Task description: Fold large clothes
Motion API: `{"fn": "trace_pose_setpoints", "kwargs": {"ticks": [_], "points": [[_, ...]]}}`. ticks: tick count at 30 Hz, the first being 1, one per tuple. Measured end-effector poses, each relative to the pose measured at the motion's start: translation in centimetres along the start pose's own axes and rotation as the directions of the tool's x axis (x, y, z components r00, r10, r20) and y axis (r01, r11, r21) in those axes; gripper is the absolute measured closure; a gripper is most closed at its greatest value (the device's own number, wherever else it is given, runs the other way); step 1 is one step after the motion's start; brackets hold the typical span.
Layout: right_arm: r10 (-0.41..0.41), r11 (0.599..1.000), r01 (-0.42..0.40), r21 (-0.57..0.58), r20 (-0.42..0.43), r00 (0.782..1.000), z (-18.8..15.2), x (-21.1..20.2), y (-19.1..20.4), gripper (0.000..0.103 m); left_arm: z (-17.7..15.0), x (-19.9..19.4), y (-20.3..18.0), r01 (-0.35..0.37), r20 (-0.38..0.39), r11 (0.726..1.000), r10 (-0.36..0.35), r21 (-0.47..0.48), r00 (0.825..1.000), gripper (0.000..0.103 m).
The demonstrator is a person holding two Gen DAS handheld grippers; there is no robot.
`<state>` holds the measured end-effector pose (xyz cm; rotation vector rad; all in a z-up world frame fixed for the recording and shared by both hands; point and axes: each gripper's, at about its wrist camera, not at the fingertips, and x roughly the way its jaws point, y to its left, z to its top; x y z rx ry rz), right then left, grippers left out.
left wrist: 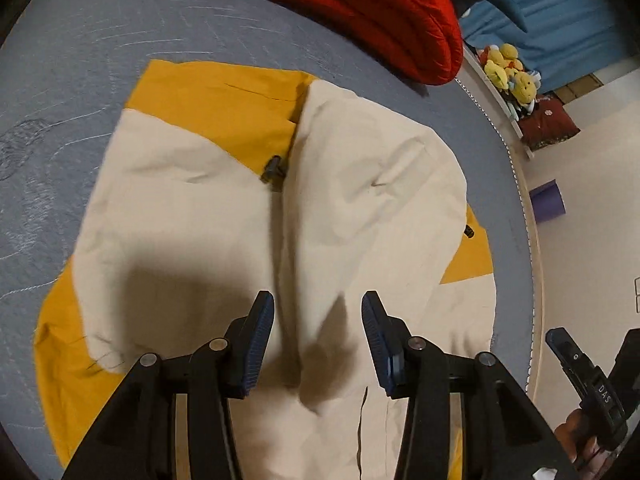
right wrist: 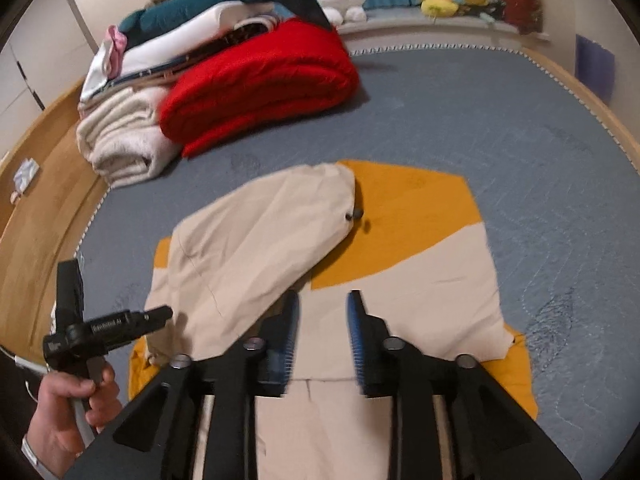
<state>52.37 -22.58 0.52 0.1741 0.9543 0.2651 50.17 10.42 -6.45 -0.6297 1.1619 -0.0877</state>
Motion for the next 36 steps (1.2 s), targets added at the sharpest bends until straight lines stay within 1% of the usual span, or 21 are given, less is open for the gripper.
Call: {"fn": "trace_pose_setpoints", "kwargs": {"ticks": [2,4,5,6,8,10,12,13,14,15,16,18,20,21,22,24,26,28,31,32,36], "points": [[-0.006,1.000,0.006,0.007,-0.014,1.000,0.0,0.8,-0.2,0.069,-0.1,0.8,-0.2,-0.004,-0.008,1.000,0.004,0.005,1.000,0.062],[-0.004,1.000,0.004,0.011,-0.023,1.000,-0.1,1.3,-0.4,0.069,-0.1,1.5,0.0,-0.004,-0.010,1.000,0.004,-0.007,1.000,0.070],[-0.003,1.000,0.003,0.010,-0.027,1.000,0.0,1.6,-0.4,0.069,-0.1,1.7,0.1,-0.005,-0.011,1.000,0.005,-0.007,1.000,0.091],[-0.002,1.000,0.002,0.010,-0.030,1.000,0.0,1.7,-0.4,0.069,0.0,1.8,-0.1,-0.009,-0.012,1.000,0.009,0.000,1.000,0.099],[0.003,1.000,-0.003,0.012,-0.033,0.999,0.0,1.9,-0.5,0.069,0.0,0.5,-1.6,-0.033,0.045,0.997,0.030,0.073,0.999,0.101],[0.011,1.000,-0.010,0.013,-0.034,0.999,0.2,2.0,-0.5,0.069,0.1,-1.8,-4.0,-0.066,0.139,0.981,0.041,0.184,0.989,0.102],[0.019,1.000,-0.019,0.009,-0.032,0.999,0.3,2.1,-0.4,0.069,-0.3,-4.0,-6.3,-0.054,0.219,0.957,-0.010,0.284,0.976,0.103],[0.022,1.000,-0.022,0.008,-0.030,0.999,0.4,2.2,-0.4,0.069,-0.9,-5.0,-7.7,-0.028,0.242,0.938,-0.060,0.344,0.969,0.103],[0.027,1.000,-0.027,0.009,-0.026,0.999,0.4,2.2,-0.3,0.069,-1.5,-5.3,-8.7,0.000,0.235,0.922,-0.100,0.388,0.967,0.103],[0.034,0.999,-0.034,0.013,-0.022,0.999,0.5,2.2,-0.4,0.069,-2.3,-5.2,-9.7,0.038,0.205,0.898,-0.141,0.438,0.969,0.103],[0.043,0.999,-0.043,0.022,-0.020,0.999,0.5,2.2,-0.5,0.069,-3.3,-4.5,-10.7,0.068,0.154,0.869,-0.163,0.490,0.974,0.103],[0.081,0.995,-0.080,0.063,-0.020,0.997,0.5,2.4,-0.9,0.069,-5.1,-2.7,-11.9,0.108,0.059,0.834,-0.166,0.541,0.984,0.103],[0.119,0.988,-0.116,0.103,-0.021,0.993,0.5,2.6,-1.2,0.066,-6.9,-0.5,-12.6,0.159,-0.058,0.806,-0.154,0.570,0.986,0.103],[0.139,0.983,-0.136,0.120,-0.021,0.990,0.5,2.8,-1.3,0.064,-7.7,0.3,-12.9,0.156,-0.085,0.795,-0.131,0.586,0.988,0.103],[0.154,0.980,-0.150,0.129,-0.021,0.988,0.5,2.9,-1.3,0.060,-8.6,1.3,-13.2,0.136,-0.106,0.786,-0.090,0.603,0.990,0.103],[0.200,0.970,-0.195,0.148,-0.025,0.979,0.5,3.3,-1.0,0.054,-9.5,2.3,-13.1,0.127,-0.132,0.782,-0.058,0.610,0.990,0.103],[0.251,0.957,-0.241,0.164,-0.041,0.967,0.4,4.0,-0.6,0.044,-9.8,2.9,-12.8,0.117,-0.137,0.790,-0.042,0.601,0.990,0.103],[0.307,0.940,-0.288,0.184,-0.081,0.948,0.1,5.4,0.1,0.043,-9.7,2.9,-12.8,0.120,-0.141,0.797,-0.045,0.592,0.989,0.103],[0.342,0.931,-0.316,0.185,-0.127,0.931,-0.4,7.1,1.2,0.043,-9.4,2.7,-13.2,0.133,-0.140,0.798,-0.062,0.587,0.988,0.103],[0.346,0.932,-0.322,0.169,-0.144,0.927,-0.5,7.7,1.9,0.043,-9.3,2.7,-13.2,0.138,-0.142,0.801,-0.066,0.583,0.988,0.103],[0.341,0.939,-0.325,0.116,-0.170,0.925,-0.8,9.0,3.6,0.043,-8.5,2.2,-12.2,0.159,-0.157,0.820,-0.086,0.550,0.984,0.103]]}}
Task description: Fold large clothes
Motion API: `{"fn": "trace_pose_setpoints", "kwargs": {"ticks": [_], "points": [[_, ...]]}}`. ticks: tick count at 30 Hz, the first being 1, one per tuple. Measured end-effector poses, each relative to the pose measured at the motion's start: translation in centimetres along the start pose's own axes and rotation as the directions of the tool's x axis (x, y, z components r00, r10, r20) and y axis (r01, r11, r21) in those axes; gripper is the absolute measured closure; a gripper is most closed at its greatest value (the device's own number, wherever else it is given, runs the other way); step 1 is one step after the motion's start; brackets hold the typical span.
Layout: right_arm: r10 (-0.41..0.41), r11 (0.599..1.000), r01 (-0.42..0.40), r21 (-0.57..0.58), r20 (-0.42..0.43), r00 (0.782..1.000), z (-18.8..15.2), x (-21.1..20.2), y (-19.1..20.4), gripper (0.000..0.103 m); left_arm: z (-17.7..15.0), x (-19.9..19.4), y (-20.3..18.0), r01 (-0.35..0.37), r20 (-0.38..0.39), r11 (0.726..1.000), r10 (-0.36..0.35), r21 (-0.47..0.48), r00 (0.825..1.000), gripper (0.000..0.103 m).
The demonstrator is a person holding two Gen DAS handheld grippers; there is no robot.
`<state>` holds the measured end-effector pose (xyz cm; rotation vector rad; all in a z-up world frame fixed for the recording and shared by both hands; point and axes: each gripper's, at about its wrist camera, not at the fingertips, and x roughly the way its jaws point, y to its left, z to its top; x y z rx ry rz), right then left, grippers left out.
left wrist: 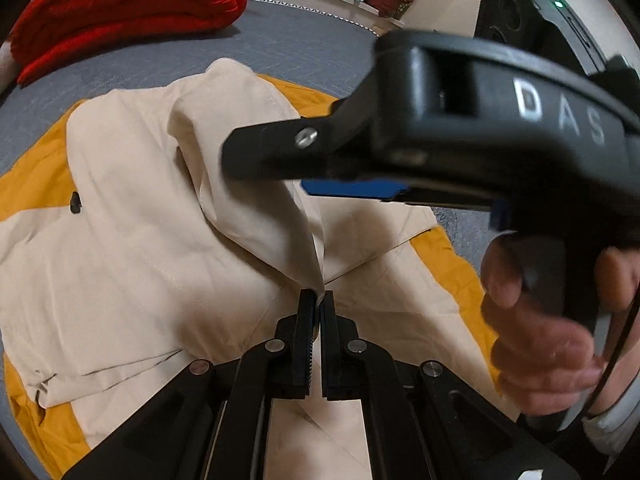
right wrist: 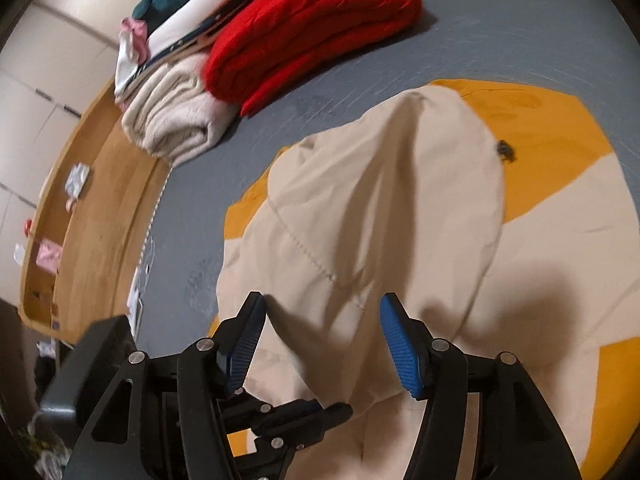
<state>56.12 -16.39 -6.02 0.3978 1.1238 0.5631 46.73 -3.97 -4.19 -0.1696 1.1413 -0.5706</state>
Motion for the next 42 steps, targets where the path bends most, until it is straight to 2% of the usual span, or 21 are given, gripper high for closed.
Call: {"fn": "trace_pose_setpoints", "kwargs": {"ticks": [1,2,3,4,8,11,12,14,15,17,19,20,21,24,25,27,29,30,36,42], "points": [[0.001,1.000,-0.001,-0.012,-0.002,1.000,-0.1,0.4,0.4,0.043,0.0,0.1,0.1,0.001,0.000,1.000,-0.001,-0.013,1.000,0.103],[-0.001,1.000,0.001,-0.029,0.000,1.000,-0.1,0.7,0.8,0.054,0.0,0.0,0.3,0.001,0.000,1.000,-0.001,-0.023,1.000,0.102],[-0.005,0.999,0.006,-0.048,0.008,1.000,-0.2,0.9,1.1,0.071,0.0,-0.1,0.5,-0.002,0.000,0.999,0.002,-0.032,1.000,0.102],[-0.014,0.997,0.015,-0.072,0.014,1.000,-0.2,1.1,1.5,0.101,0.1,-0.2,0.9,-0.006,0.000,0.999,0.006,-0.045,1.000,0.099],[-0.010,0.999,0.013,-0.048,0.072,0.997,-0.1,0.1,1.2,0.101,0.1,-0.3,2.6,-0.011,-0.015,0.994,0.010,-0.111,1.000,0.081],[0.027,0.999,-0.030,0.020,0.115,0.993,0.2,-1.2,0.2,0.102,-0.5,0.4,4.9,-0.039,-0.053,0.982,0.030,-0.186,0.998,0.078],[0.040,0.997,-0.049,0.062,0.132,0.990,0.1,-1.6,-0.5,0.102,-0.7,0.7,5.6,-0.044,-0.070,0.976,0.030,-0.214,0.997,0.081],[0.018,0.988,-0.038,0.147,0.136,0.991,-0.2,-1.5,-2.1,0.102,-1.1,1.4,6.6,-0.089,-0.120,0.965,0.061,-0.248,0.991,0.083],[-0.026,0.977,0.002,0.214,0.110,0.994,-0.6,-0.8,-3.5,0.102,-1.4,1.8,6.8,-0.101,-0.144,0.962,0.066,-0.253,0.987,0.083],[-0.118,0.934,0.112,0.340,-0.002,0.993,-1.8,1.3,-6.8,0.101,-1.5,2.4,6.8,-0.055,-0.162,0.960,0.010,-0.276,0.987,0.083],[-0.164,0.866,0.186,0.463,-0.088,0.982,-3.5,2.8,-10.2,0.101,-1.3,2.2,7.0,0.008,-0.162,0.952,-0.060,-0.306,0.985,0.083],[-0.181,0.850,0.206,0.485,-0.100,0.978,-4.0,3.0,-11.0,0.100,-1.0,1.7,7.3,0.026,-0.141,0.948,-0.074,-0.317,0.987,0.082],[-0.185,0.850,0.211,0.483,-0.101,0.978,-3.9,3.1,-11.1,0.100,-0.7,1.1,7.8,0.034,-0.117,0.943,-0.077,-0.331,0.990,0.080],[-0.182,0.881,0.189,0.434,-0.060,0.982,-2.8,2.3,-9.6,0.097,-0.6,-0.7,10.9,0.064,-0.019,0.897,-0.080,-0.437,0.997,0.070],[-0.190,0.892,0.190,0.411,-0.040,0.981,-2.3,1.8,-9.0,0.095,-0.8,-1.1,12.3,0.046,-0.003,0.874,-0.054,-0.483,0.999,0.070],[-0.209,0.908,0.198,0.369,-0.009,0.978,-1.6,1.0,-7.8,0.087,-1.3,-1.1,13.8,0.014,-0.005,0.846,-0.020,-0.533,1.000,0.070],[-0.227,0.921,0.215,0.324,0.000,0.974,-1.0,0.8,-6.9,0.059,-2.1,-0.2,14.6,0.018,-0.020,0.825,-0.036,-0.565,0.999,0.070],[-0.235,0.929,0.226,0.292,-0.002,0.972,-0.7,0.8,-6.4,0.055,-2.4,0.3,14.8,0.030,-0.030,0.817,-0.057,-0.576,0.998,0.070],[-0.211,0.969,0.207,0.136,0.013,0.977,0.8,0.6,-4.6,0.054,-3.6,1.8,14.2,-0.001,-0.068,0.805,-0.049,-0.594,0.996,0.072],[-0.130,0.986,0.123,0.117,0.057,0.990,0.7,-1.0,-4.3,0.054,-3.8,0.7,14.8,-0.024,-0.050,0.788,-0.009,-0.616,0.999,0.074]]}}
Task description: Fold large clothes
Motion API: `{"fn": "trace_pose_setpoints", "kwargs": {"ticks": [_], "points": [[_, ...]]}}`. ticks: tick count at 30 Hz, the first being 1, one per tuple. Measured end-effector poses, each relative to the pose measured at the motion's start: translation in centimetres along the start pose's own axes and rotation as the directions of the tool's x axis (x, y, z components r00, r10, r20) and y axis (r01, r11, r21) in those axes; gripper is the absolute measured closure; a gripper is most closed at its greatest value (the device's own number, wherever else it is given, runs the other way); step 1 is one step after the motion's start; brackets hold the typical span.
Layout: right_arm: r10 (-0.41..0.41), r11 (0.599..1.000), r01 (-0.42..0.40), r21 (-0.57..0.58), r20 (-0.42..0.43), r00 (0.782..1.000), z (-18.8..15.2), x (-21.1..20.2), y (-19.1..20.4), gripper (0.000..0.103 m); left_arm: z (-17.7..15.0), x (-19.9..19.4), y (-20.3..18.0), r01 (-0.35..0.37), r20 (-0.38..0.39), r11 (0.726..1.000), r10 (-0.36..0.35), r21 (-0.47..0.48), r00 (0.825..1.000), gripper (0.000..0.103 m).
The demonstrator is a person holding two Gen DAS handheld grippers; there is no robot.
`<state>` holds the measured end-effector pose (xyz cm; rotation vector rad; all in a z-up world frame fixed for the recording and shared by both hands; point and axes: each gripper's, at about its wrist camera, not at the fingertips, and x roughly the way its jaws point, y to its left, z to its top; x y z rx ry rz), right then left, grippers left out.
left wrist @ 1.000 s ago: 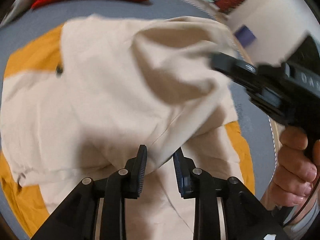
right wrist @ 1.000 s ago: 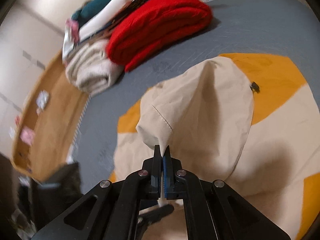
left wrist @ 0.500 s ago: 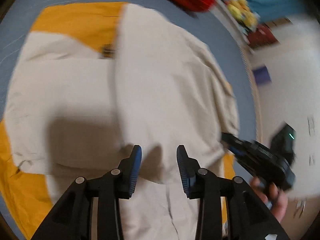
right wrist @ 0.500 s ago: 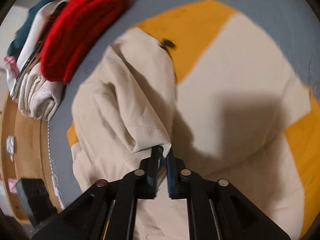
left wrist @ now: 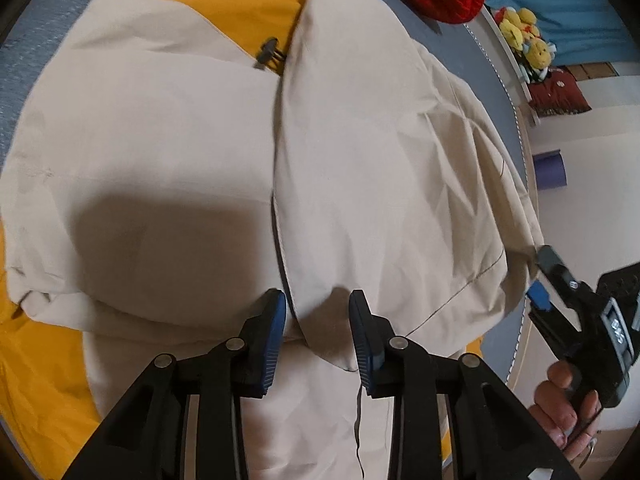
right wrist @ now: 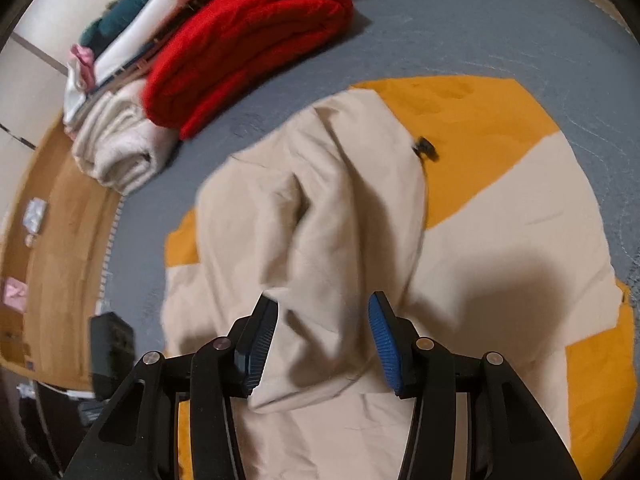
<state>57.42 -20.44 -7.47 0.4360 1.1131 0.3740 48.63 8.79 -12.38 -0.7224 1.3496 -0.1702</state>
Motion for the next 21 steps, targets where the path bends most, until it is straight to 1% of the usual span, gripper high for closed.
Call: {"fn": "trace_pose_setpoints", "kwargs": {"ticks": [4,5,7,8,9,10,11,13,15,17,18,19,21], "points": [[0.068,0.998,-0.068,-0.009,0.033,0.997,0.3,-1.2,0.4,0.054,0.0,-0.2,0.7,0.005,0.019,1.000,-0.004,-0.029,1.000,0.074],[0.072,0.997,-0.072,-0.005,0.033,0.997,0.3,-1.3,0.3,0.054,0.0,-0.1,0.8,0.011,0.016,0.999,-0.010,-0.031,1.000,0.074],[0.050,0.999,-0.050,0.005,0.021,0.999,0.3,-0.9,0.0,0.054,-0.1,0.2,0.7,0.021,0.003,0.999,-0.020,-0.031,1.000,0.074],[0.038,0.999,-0.038,0.014,0.012,0.999,0.2,-0.6,-0.3,0.056,0.0,0.3,0.3,0.025,0.001,0.999,-0.025,-0.029,1.000,0.078],[0.027,0.999,-0.028,0.029,0.009,1.000,0.2,-0.5,-0.7,0.061,-0.1,0.3,0.3,0.027,0.001,0.999,-0.027,-0.022,1.000,0.090],[0.028,0.999,-0.028,0.042,0.015,1.000,0.2,-0.4,-1.1,0.088,0.0,0.2,0.0,0.027,0.003,1.000,-0.027,-0.011,1.000,0.098],[0.029,0.998,-0.030,0.056,0.030,0.999,0.3,-0.4,-1.3,0.098,0.0,-0.1,-0.2,0.023,0.014,1.000,-0.023,0.004,1.000,0.101],[0.021,0.995,-0.030,0.093,0.104,0.994,0.4,-1.5,-1.8,0.099,0.2,-1.1,-1.1,0.011,0.062,0.999,-0.014,0.040,0.998,0.101],[0.042,0.991,-0.060,0.117,0.150,0.988,0.6,-2.3,-2.0,0.100,0.3,-2.6,-1.7,0.009,0.122,0.997,-0.018,0.074,0.992,0.102],[0.049,0.987,-0.075,0.141,0.182,0.982,0.7,-3.0,-2.3,0.100,0.4,-3.4,-1.7,-0.030,0.165,0.996,0.015,0.088,0.986,0.102],[0.050,0.982,-0.082,0.168,0.183,0.982,0.6,-2.9,-2.7,0.100,0.5,-3.4,-1.6,-0.051,0.168,0.995,0.036,0.086,0.985,0.102],[0.050,0.976,-0.085,0.199,0.173,0.984,0.4,-2.6,-3.2,0.100,0.4,-3.0,-1.2,-0.074,0.154,0.994,0.061,0.076,0.986,0.102],[0.027,0.959,-0.057,0.277,0.110,0.994,-0.2,-1.0,-4.8,0.100,0.1,-1.6,-0.4,-0.131,0.095,0.989,0.125,0.064,0.988,0.102]]}}
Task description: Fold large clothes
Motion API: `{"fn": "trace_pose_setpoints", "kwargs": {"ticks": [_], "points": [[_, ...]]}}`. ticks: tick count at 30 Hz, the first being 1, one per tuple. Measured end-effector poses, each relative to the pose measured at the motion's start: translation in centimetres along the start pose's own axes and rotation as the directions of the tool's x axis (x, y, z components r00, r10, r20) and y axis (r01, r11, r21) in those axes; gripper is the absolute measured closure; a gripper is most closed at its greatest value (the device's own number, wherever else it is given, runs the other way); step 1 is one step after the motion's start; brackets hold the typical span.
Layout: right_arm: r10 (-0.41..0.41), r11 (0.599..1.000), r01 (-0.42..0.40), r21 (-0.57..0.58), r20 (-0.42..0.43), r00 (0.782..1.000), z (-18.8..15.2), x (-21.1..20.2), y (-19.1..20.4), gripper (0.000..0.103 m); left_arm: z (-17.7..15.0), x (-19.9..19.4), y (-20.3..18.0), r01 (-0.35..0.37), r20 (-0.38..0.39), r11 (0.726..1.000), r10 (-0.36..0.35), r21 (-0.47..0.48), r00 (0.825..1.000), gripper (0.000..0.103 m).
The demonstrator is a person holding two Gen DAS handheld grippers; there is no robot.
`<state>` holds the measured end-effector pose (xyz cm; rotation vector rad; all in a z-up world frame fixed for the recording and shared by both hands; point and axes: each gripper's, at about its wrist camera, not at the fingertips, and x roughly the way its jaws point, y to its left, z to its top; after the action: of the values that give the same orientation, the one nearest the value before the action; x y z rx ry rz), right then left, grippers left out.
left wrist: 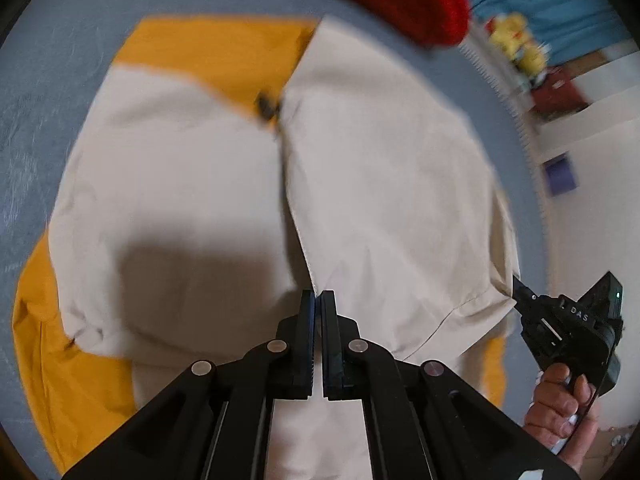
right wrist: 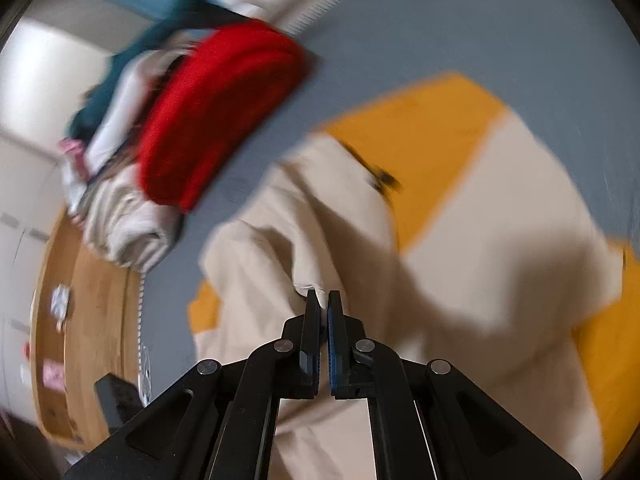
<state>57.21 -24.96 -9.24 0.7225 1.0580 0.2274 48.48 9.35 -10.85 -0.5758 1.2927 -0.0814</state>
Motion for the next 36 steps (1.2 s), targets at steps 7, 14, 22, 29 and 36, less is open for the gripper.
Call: {"fn": "trace_pose_setpoints", "kwargs": {"ticks": [7,14,22,29,36], "points": [[-0.192,0.979,0.201,0.042,-0.168,0.967,-1.5,4.6,-3.2,0.094,0.0,0.5,-0.9,-0.104,-0.040,0.993,0.106,0.052,0.994,0.099],[-0.323,0.945,0.324,-0.035,0.044,0.946,-0.4,-0.5,-0.1,0.070,-0.8,-2.9,-5.4,-0.052,0.116,0.966,0.023,0.253,0.993,0.096],[-0.080,0.973,0.096,-0.208,0.083,0.993,-1.0,-0.8,4.5,0.070,-4.5,4.8,-6.7,-0.001,-0.160,0.954,0.052,0.298,0.986,0.096],[-0.347,0.930,0.327,-0.169,-0.112,0.931,-1.4,4.1,-0.2,0.070,-1.9,1.2,-5.2,0.001,-0.046,0.967,0.011,0.253,0.999,0.096],[-0.295,0.924,0.298,-0.240,0.050,0.954,-1.0,0.3,2.1,0.070,-0.9,2.5,-2.7,-0.131,-0.057,0.972,0.145,0.195,0.988,0.096]]}}
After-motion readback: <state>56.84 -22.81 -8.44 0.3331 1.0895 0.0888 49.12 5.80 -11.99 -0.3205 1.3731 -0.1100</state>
